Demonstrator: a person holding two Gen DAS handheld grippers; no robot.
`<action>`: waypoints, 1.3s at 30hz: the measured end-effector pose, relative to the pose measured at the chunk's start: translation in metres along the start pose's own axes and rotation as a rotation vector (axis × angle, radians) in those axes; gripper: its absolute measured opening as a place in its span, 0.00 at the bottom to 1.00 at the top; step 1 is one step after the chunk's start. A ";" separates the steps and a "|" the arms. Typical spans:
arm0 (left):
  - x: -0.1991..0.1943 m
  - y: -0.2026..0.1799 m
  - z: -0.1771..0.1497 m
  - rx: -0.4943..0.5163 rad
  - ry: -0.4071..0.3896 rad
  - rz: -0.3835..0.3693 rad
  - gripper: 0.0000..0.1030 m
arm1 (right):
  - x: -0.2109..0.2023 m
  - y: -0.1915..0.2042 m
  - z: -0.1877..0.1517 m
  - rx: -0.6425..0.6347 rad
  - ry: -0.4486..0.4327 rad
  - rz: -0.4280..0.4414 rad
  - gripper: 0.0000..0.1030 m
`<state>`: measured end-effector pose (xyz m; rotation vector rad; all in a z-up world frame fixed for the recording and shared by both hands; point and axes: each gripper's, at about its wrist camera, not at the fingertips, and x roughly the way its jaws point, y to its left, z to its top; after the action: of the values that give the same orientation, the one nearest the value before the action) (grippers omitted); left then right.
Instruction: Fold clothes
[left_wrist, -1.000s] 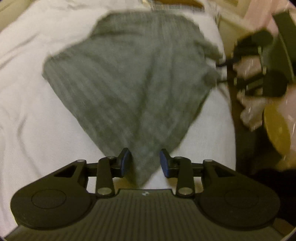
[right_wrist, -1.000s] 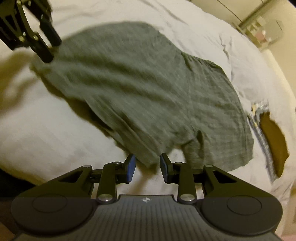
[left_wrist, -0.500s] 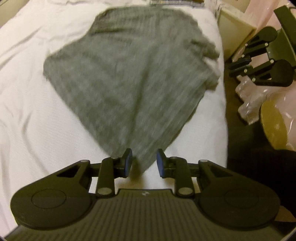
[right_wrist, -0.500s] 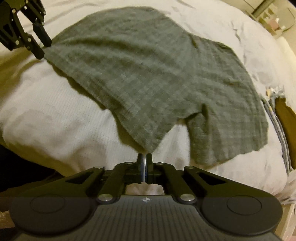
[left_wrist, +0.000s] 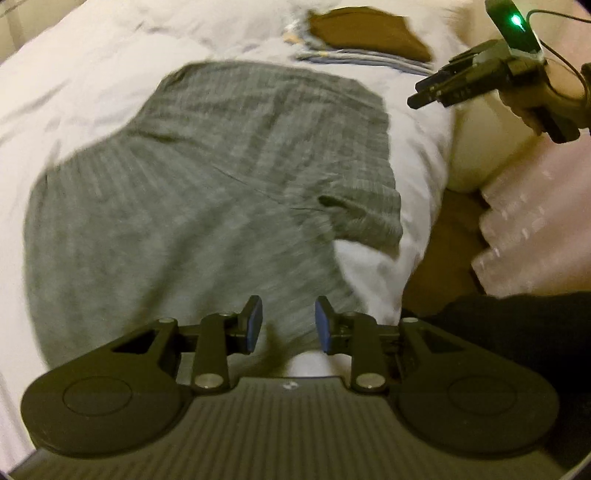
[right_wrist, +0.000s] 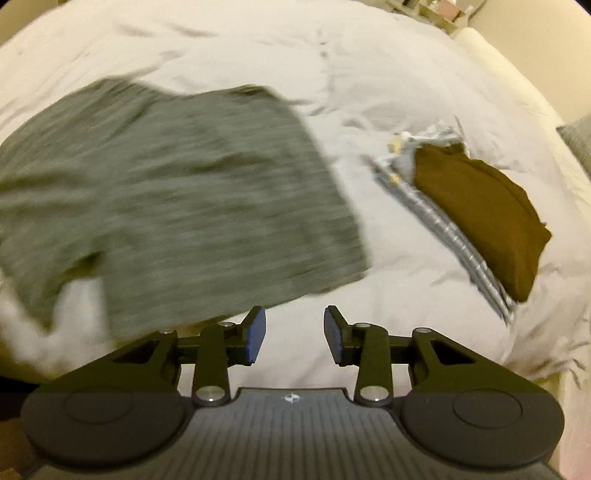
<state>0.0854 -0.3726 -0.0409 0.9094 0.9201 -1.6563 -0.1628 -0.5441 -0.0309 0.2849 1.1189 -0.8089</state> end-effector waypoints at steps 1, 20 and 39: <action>0.008 -0.009 0.003 -0.058 0.006 0.006 0.25 | 0.015 -0.025 0.004 0.022 0.004 0.052 0.39; 0.090 -0.055 0.025 -0.746 -0.032 -0.079 0.05 | 0.135 -0.129 0.050 0.122 0.192 0.577 0.01; 0.066 -0.051 0.025 -0.746 -0.084 -0.039 0.31 | 0.106 -0.131 0.059 -0.030 0.151 0.434 0.00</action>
<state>0.0181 -0.4096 -0.0819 0.3083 1.3653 -1.2111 -0.1939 -0.7145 -0.0743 0.5485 1.1541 -0.3900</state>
